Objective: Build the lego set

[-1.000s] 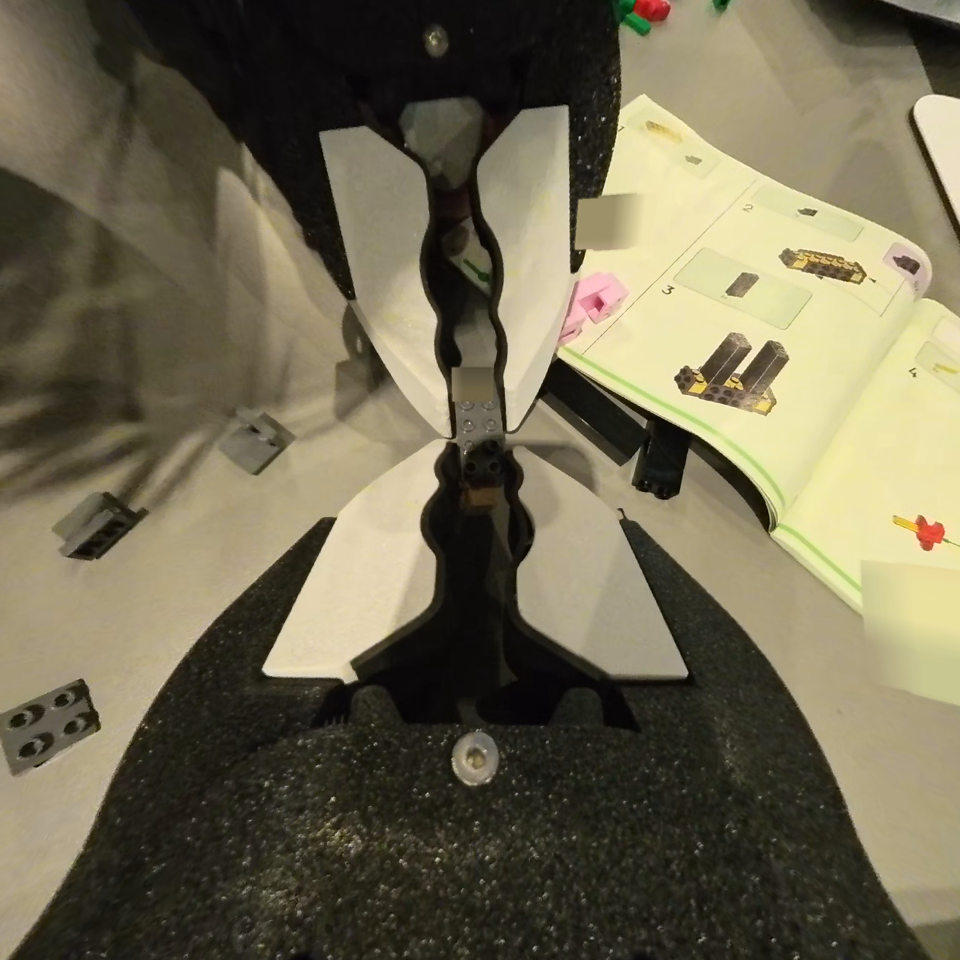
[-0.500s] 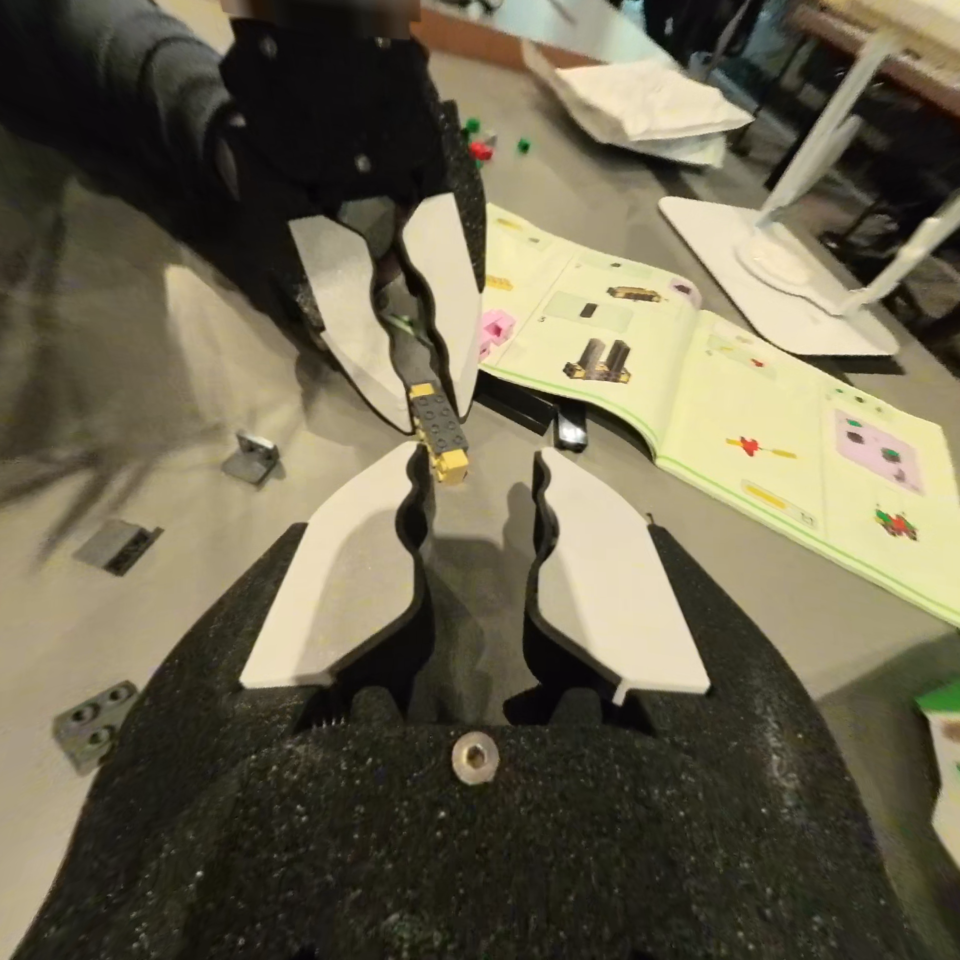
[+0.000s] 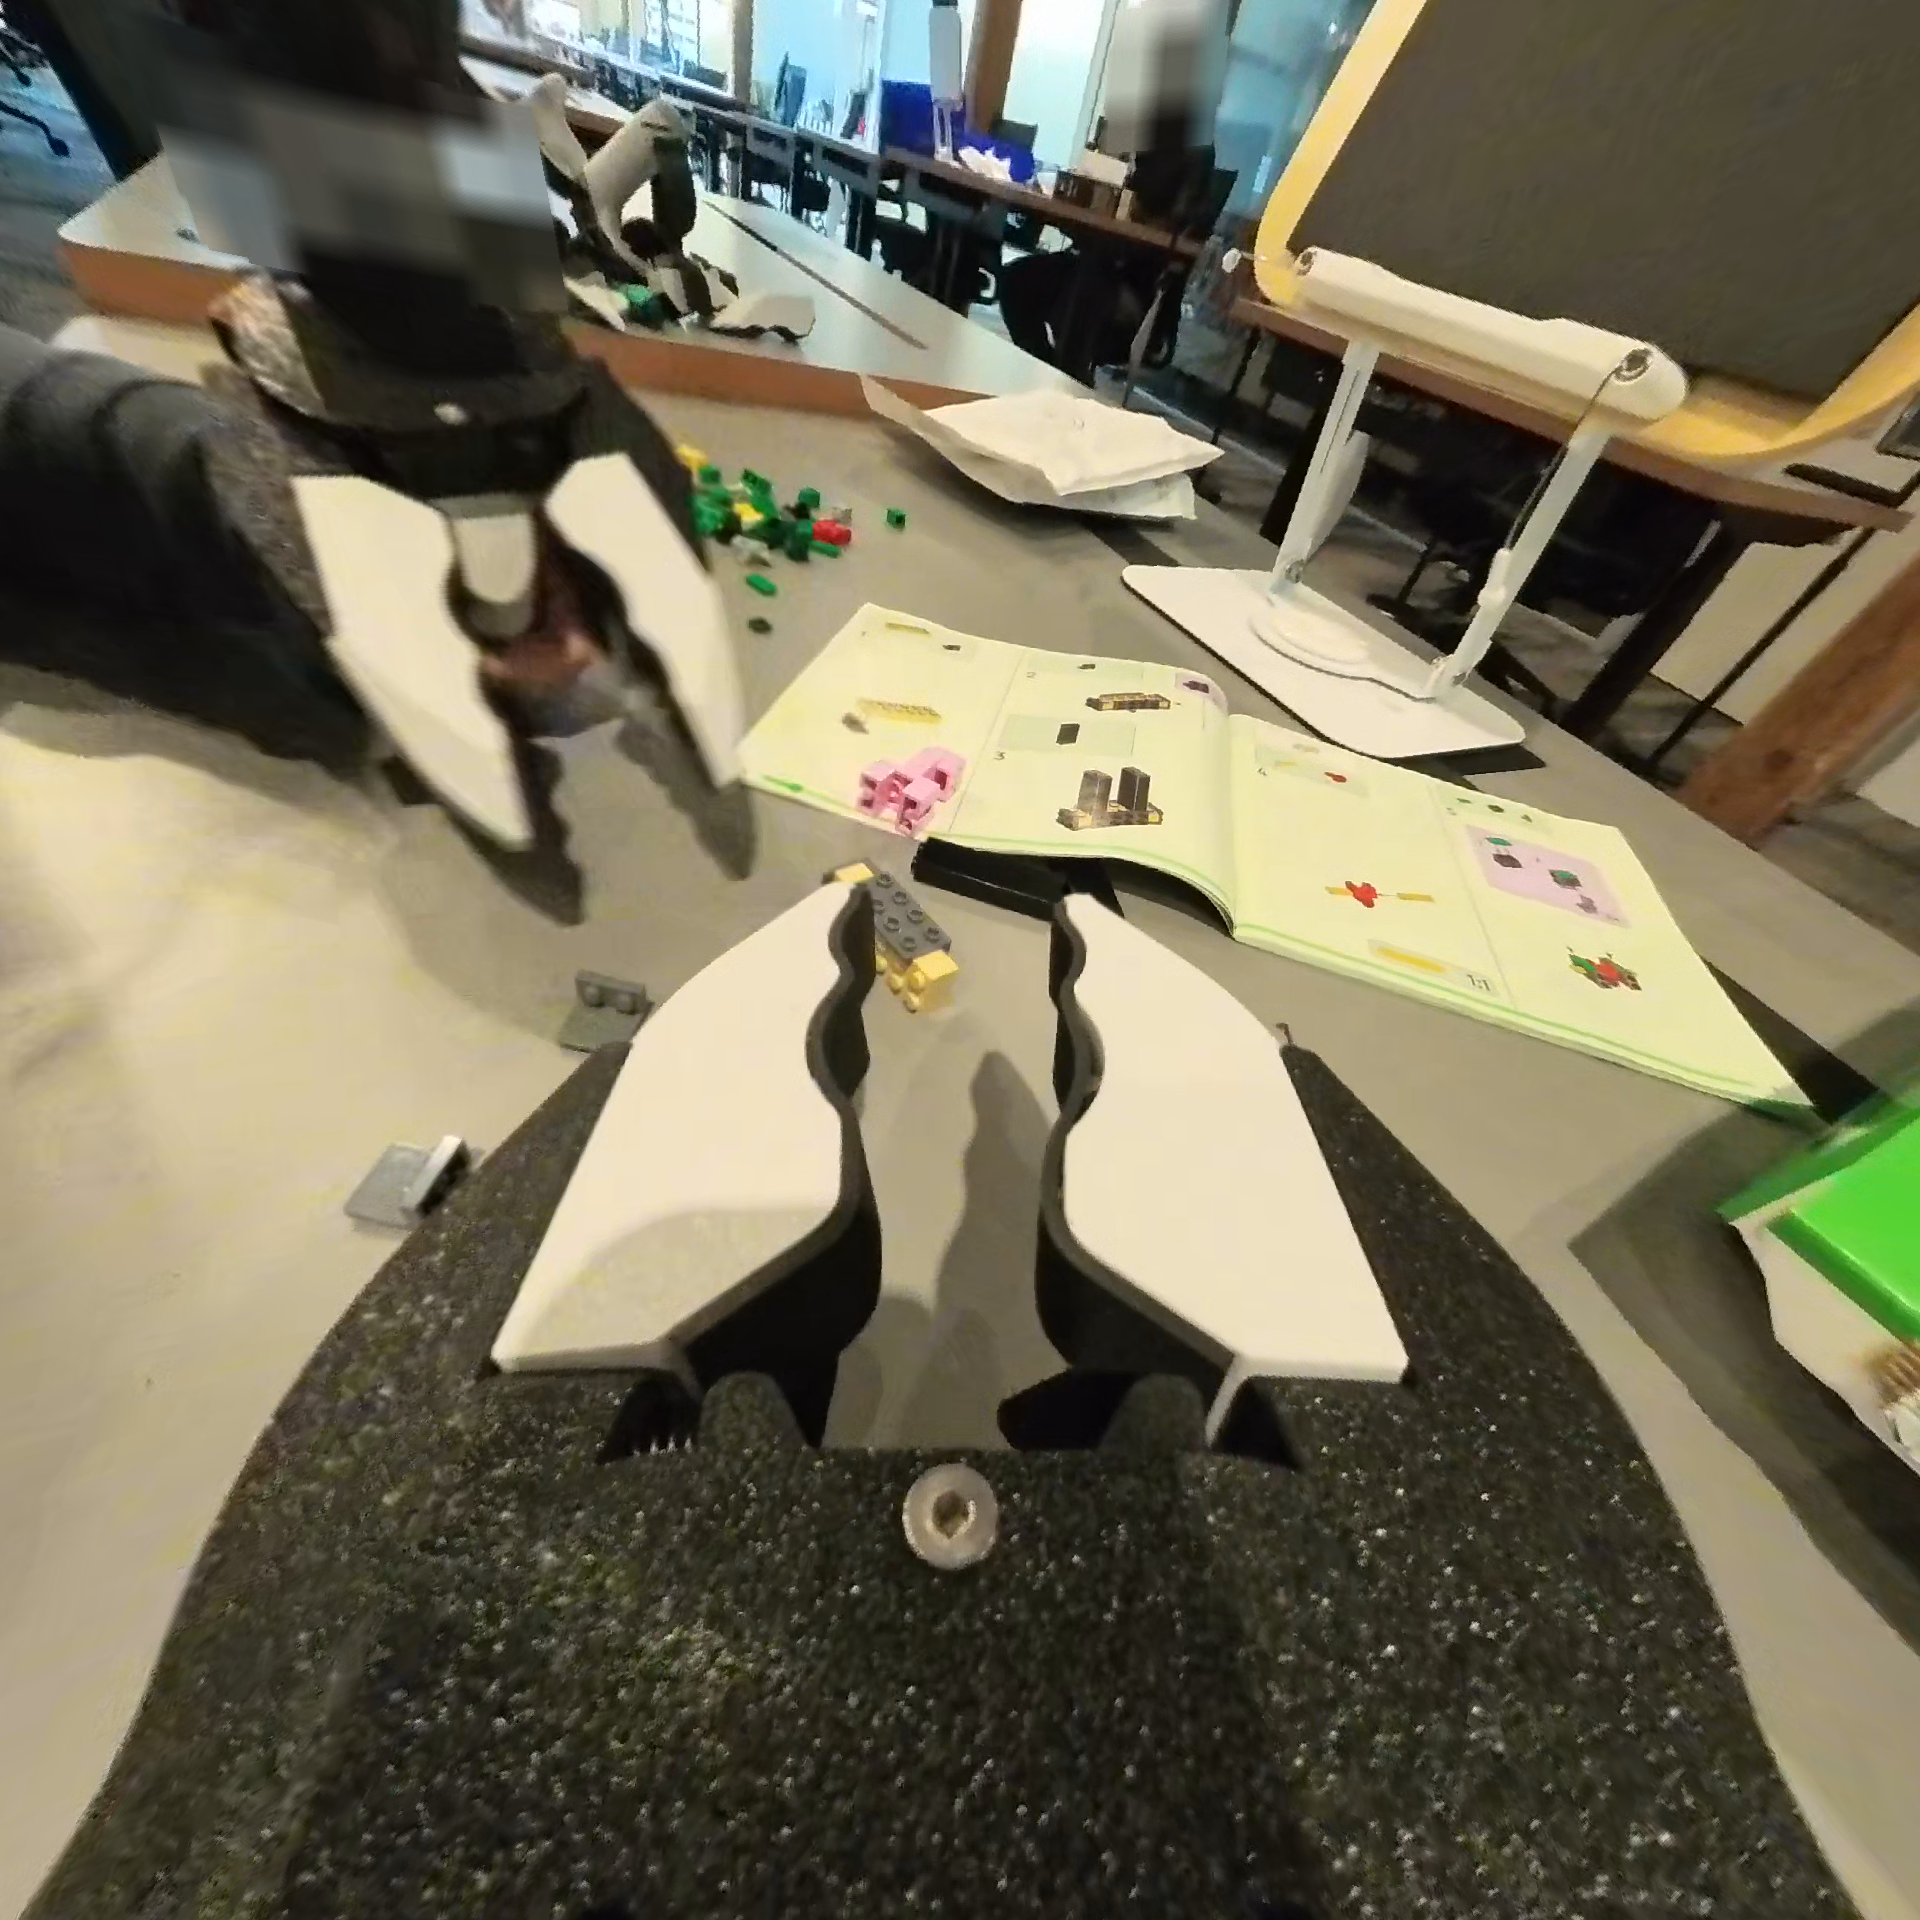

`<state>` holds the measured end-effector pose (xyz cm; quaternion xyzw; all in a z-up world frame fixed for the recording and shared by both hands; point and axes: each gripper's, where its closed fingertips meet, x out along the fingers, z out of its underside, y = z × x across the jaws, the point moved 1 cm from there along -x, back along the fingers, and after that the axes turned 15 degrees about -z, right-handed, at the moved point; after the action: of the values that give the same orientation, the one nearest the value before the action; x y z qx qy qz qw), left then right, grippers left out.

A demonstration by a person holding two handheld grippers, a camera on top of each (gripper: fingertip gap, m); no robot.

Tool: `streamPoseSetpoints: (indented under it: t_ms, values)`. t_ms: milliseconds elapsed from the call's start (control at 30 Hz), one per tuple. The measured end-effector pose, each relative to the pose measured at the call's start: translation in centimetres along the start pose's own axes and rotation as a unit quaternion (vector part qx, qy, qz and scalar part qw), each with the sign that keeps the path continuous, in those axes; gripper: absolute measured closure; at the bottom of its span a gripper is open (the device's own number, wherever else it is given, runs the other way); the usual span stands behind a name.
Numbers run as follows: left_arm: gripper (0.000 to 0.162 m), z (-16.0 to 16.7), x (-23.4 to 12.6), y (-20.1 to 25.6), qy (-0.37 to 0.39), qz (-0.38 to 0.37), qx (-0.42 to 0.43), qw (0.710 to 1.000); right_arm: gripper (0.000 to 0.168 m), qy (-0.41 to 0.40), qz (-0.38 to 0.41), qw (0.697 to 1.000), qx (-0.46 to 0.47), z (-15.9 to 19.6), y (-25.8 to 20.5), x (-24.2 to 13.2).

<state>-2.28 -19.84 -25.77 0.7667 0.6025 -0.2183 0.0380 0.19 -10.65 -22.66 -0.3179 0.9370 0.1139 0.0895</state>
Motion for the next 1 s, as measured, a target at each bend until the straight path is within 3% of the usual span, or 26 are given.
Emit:
streamPoseSetpoints:
  t_ms: [100, 200, 333, 667, 900, 1000]
  values:
    - [0.123, -0.1, -0.8, 1.8, -0.015, 0.041, -0.02, 0.999, 0.137, 0.016, 0.0, 1.0, 0.01, -0.3, 0.2, -0.1]
    - [0.129, -0.7, -0.7, 2.2, -0.017, 0.022, 0.029, 0.999, 0.139, 0.031, -0.001, 0.999, 0.021, -0.5, 0.3, -0.3]
    - [0.128, 0.2, 0.6, 3.8, -0.061, 0.071, 0.078, 0.993, 0.14, 0.043, 0.003, 0.998, 0.035, -0.6, 0.6, -0.6]
    - [0.134, 1.8, 2.9, 2.9, -0.133, 0.058, 0.138, 0.98, 0.143, 0.038, -0.011, 0.998, 0.043, -0.4, 0.5, -0.4]
    - [0.143, 1.6, 3.8, 3.0, -0.139, 0.057, 0.129, 0.98, 0.146, 0.05, -0.023, 0.997, 0.059, -0.5, 0.5, -0.6]
    - [0.145, 1.1, 4.1, 2.3, -0.107, 0.021, 0.141, 0.984, 0.146, 0.06, -0.046, 0.994, 0.077, -0.7, 0.2, -0.6]
